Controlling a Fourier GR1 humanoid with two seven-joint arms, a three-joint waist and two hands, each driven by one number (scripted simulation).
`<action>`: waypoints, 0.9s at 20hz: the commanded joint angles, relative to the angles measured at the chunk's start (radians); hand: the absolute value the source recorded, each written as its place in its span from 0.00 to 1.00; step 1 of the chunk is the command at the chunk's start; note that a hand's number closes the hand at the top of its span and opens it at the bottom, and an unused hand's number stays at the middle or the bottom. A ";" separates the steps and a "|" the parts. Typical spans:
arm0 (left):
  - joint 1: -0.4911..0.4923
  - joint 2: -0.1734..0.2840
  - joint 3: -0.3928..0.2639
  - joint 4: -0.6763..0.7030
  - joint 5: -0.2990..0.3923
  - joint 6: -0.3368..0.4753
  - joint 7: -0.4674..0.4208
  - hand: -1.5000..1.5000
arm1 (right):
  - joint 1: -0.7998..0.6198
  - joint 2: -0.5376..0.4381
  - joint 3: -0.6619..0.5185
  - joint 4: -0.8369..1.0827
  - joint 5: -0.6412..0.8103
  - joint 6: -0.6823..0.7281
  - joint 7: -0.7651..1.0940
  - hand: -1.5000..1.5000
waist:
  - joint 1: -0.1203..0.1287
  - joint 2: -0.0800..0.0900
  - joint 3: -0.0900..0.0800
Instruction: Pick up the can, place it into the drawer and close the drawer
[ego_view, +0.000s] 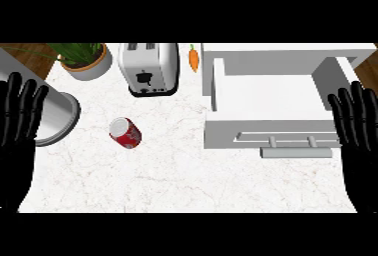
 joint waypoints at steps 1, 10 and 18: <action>0.009 -0.022 -0.013 0.004 -0.040 0.016 -0.010 0.00 | -0.003 0.050 0.029 0.050 0.021 -0.021 -0.067 0.00 | 0.002 0.002 -0.018; 0.104 -0.152 0.021 0.078 -0.093 0.221 0.274 0.00 | 0.073 0.020 -0.070 0.025 -0.035 -0.052 0.158 0.00 | -0.005 0.002 -0.017; 0.105 -0.138 0.014 -0.039 -0.115 0.236 0.388 0.00 | 0.045 -0.010 -0.141 0.020 -0.072 -0.035 0.214 0.00 | 0.001 0.002 -0.018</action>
